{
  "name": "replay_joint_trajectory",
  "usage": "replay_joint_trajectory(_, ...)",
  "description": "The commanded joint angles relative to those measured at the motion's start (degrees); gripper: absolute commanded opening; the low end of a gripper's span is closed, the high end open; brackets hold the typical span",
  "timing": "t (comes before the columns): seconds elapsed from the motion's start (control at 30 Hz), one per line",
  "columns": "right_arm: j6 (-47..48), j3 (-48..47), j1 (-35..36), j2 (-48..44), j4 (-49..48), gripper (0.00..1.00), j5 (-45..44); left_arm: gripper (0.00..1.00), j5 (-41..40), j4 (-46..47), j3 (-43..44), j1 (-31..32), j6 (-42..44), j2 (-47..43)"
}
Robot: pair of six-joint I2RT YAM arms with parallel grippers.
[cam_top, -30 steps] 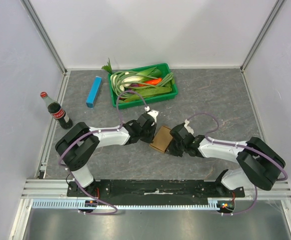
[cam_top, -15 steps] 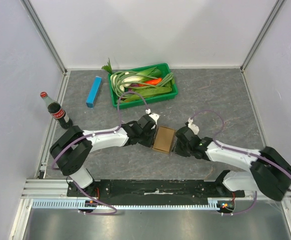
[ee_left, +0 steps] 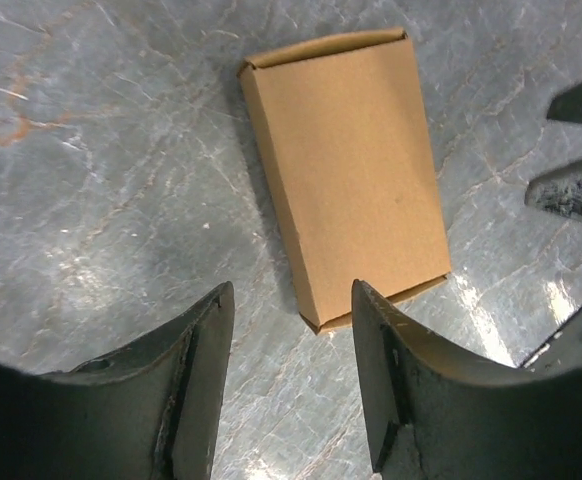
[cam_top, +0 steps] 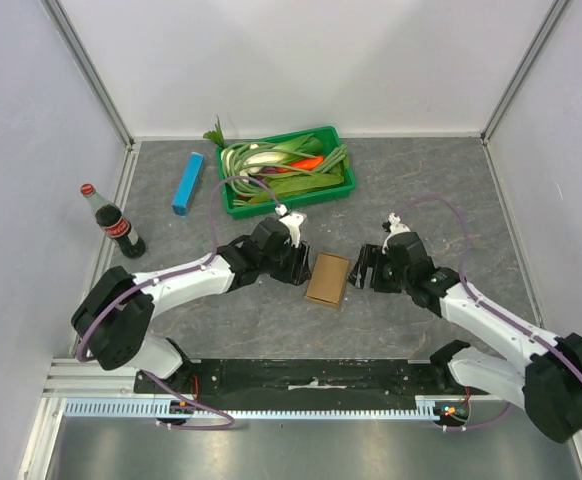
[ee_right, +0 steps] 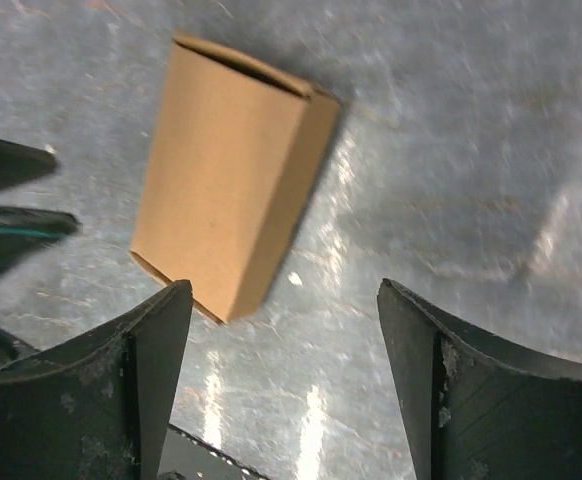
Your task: Fold the paper box
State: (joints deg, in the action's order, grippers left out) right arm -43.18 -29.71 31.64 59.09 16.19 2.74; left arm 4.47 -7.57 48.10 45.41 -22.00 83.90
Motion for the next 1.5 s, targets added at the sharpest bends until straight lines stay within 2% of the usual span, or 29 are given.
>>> replay_joint_trajectory(0.0, 5.91, -3.42, -5.26, 6.37, -12.03, 0.81, 15.16, 0.58, 7.39, 11.57, -1.86, -2.42, -3.57, 3.36)
replay_joint_trajectory(0.07, 3.99, -3.07, -7.71, 11.01, -18.09, 0.78, 21.32, 0.59, 9.93, 14.15, -2.13, -3.39, -4.63, 4.69)
replay_joint_trajectory(0.13, 2.15, -2.11, -9.13, 13.49, -23.36, 0.70, 25.10, 0.59, 10.82, 17.32, -2.13, -4.10, -5.60, 6.71)
replay_joint_trajectory(0.2, 1.87, -2.01, -9.75, 16.75, -25.32, 0.61, 25.99, 0.57, 13.01, 18.29, -1.52, -4.62, -6.12, 8.12)
replay_joint_trajectory(0.3, 1.78, -2.28, -10.19, 20.88, -27.78, 0.53, 28.45, 0.54, 14.34, 19.44, -0.29, -4.89, -6.39, 10.84)
replay_joint_trajectory(0.43, 0.90, -2.02, -10.19, 24.40, -30.07, 0.48, 29.87, 0.47, 17.14, 19.88, 0.07, -4.89, -7.09, 12.78)
replay_joint_trajectory(0.67, 1.52, 0.36, -10.19, 23.96, -29.54, 0.47, 27.49, 0.41, 21.01, 19.35, -0.46, -4.63, -6.83, 15.85)
replay_joint_trajectory(0.73, 1.17, 0.88, -10.19, 25.01, -30.59, 0.47, 28.10, 0.35, 21.54, 19.87, -1.51, -4.45, -7.62, 15.51)
replay_joint_trajectory(1.0, -0.68, 3.52, -10.10, 25.99, -35.61, 0.40, 30.30, 0.26, 21.98, 21.55, -5.03, -2.34, -9.29, 12.52)
replay_joint_trajectory(1.17, -0.42, 3.17, -10.10, 24.32, -34.47, 0.38, 29.87, 0.25, 23.04, 23.21, -5.38, -1.02, -11.13, 13.04)
replay_joint_trajectory(1.47, 5.20, -5.00, -11.59, 21.77, -14.18, 0.39, 19.76, 0.25, 26.64, 25.15, 2.78, 0.38, -15.96, 21.38)
